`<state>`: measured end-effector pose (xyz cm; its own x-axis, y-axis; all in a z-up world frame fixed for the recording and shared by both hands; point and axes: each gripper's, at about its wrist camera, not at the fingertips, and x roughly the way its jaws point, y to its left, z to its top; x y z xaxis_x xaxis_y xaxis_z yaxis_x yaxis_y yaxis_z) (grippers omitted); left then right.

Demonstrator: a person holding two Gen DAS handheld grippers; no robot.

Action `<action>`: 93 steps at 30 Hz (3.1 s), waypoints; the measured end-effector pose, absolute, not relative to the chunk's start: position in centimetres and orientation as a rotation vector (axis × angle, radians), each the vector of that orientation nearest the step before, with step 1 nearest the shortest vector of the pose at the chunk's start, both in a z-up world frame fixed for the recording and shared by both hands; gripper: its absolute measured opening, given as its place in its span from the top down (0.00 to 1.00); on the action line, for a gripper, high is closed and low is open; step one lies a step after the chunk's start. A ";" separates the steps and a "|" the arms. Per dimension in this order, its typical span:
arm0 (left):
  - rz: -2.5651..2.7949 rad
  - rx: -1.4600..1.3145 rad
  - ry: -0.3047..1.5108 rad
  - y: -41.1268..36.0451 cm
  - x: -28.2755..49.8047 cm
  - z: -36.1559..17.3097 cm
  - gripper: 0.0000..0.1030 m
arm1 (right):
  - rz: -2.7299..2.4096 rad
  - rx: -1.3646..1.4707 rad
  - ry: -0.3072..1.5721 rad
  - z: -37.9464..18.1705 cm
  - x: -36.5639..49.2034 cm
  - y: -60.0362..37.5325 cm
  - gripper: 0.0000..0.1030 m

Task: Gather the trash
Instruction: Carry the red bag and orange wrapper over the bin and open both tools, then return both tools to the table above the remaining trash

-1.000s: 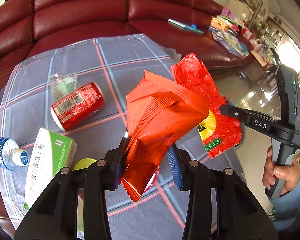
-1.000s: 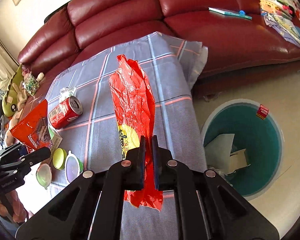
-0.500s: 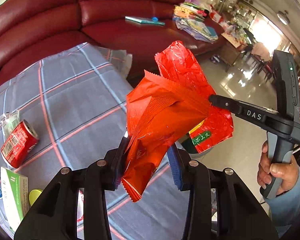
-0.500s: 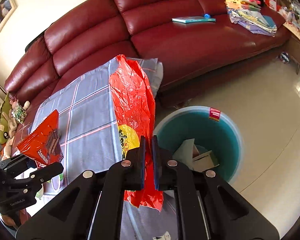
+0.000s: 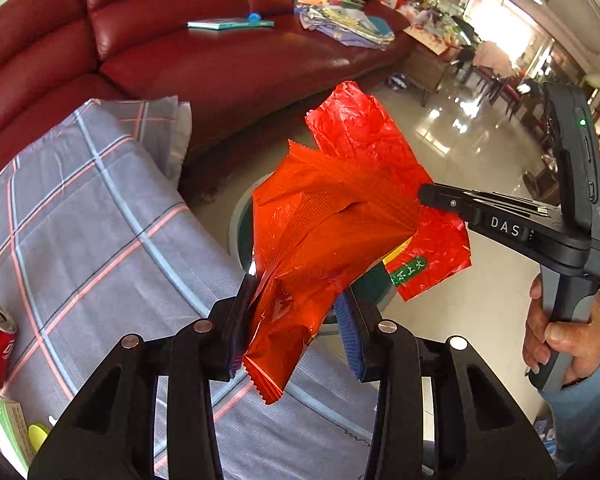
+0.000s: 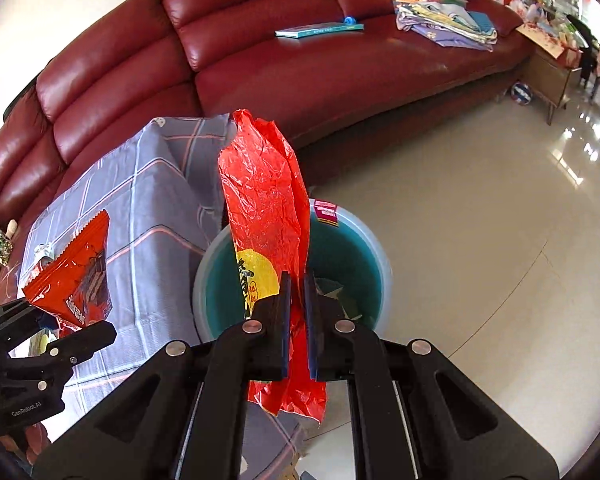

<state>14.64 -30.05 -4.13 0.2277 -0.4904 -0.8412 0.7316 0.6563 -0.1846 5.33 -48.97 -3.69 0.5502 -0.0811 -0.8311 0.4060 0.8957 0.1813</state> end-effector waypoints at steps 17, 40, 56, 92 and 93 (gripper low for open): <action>-0.895 0.301 1.166 -34.9 17.6 -9.9 0.59 | -0.346 0.402 1.076 -8.4 7.6 -51.3 0.94; -0.803 0.181 1.138 -30.2 17.2 -7.7 0.04 | -0.329 0.374 1.110 -8.9 9.5 -50.1 0.94; -0.791 0.137 1.152 -28.3 17.0 -7.5 0.04 | -0.358 0.352 1.150 -8.0 10.1 -48.6 0.12; -0.654 0.022 1.056 -14.6 14.2 -3.8 0.04 | -0.226 0.218 1.148 -3.8 9.2 -36.0 0.12; -0.641 0.017 1.054 -13.7 14.2 -3.7 0.04 | -0.213 0.213 1.151 -3.8 9.4 -35.3 0.12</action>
